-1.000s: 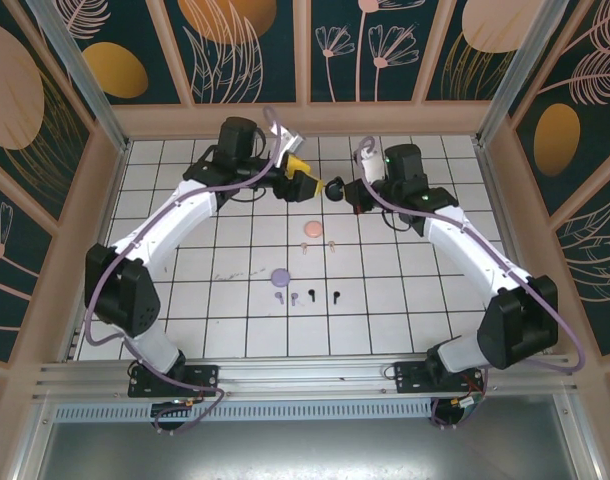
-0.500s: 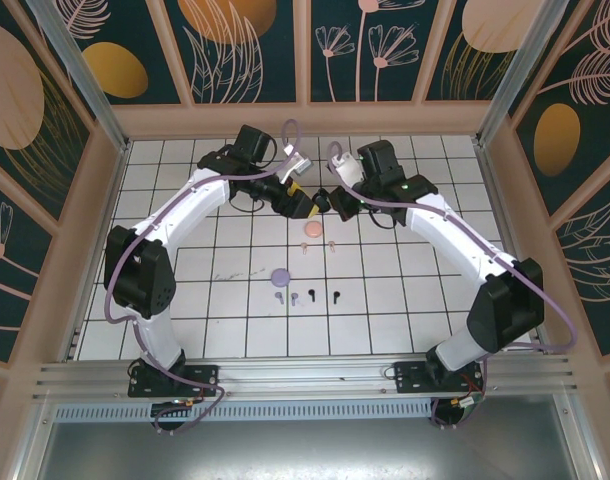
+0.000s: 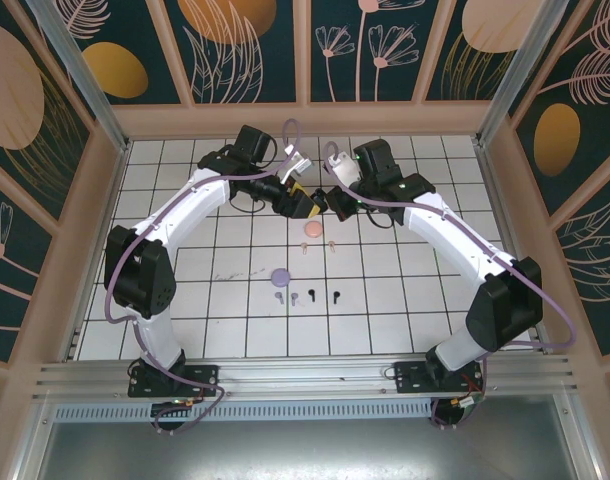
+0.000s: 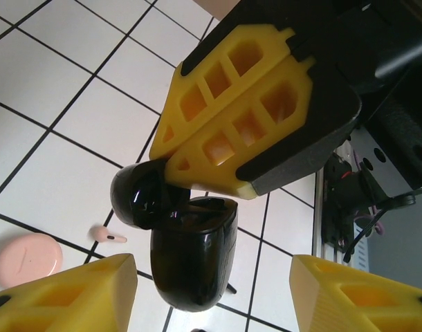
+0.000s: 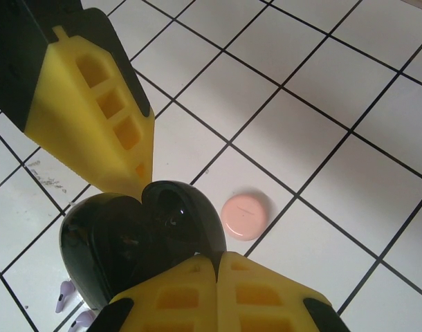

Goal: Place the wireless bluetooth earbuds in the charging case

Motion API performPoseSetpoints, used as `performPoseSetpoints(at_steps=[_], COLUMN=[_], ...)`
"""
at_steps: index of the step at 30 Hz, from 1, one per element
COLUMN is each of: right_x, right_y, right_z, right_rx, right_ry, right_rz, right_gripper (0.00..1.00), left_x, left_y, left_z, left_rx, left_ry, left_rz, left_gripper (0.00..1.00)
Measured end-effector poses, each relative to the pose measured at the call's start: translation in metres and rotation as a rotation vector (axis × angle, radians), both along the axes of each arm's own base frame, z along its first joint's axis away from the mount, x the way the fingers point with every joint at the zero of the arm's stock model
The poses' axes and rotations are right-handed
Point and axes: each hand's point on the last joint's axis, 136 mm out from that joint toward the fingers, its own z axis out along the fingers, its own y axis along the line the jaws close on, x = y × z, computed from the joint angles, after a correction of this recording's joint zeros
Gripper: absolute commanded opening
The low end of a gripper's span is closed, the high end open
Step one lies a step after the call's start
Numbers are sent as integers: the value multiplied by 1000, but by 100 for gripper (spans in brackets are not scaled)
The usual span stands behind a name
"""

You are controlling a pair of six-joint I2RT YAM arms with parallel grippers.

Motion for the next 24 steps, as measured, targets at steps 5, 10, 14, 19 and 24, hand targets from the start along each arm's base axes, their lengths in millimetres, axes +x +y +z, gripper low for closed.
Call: performPoseSetpoints(at_steps=[5, 10, 14, 19, 24], right_x=[0, 0, -1, -1, -1], right_y=[0, 0, 1, 1, 1], right_z=[0, 0, 0, 0, 1], right_rx=[1, 2, 5, 6, 8], right_ry=[0, 1, 3, 2, 2], right_rz=[0, 2, 5, 5, 6], right_gripper=[0, 0, 0, 0, 0], left_x=[1, 3, 3, 4, 4], left_y=[-2, -4, -4, -5, -6], left_z=[2, 1, 0, -1, -2], left_rx=[-14, -23, -27, -34, -40], left_ry=[-9, -6, -2, -1, 9], left_rz=[-5, -4, -3, -2, 1], left_gripper=[55, 49, 47, 39, 28])
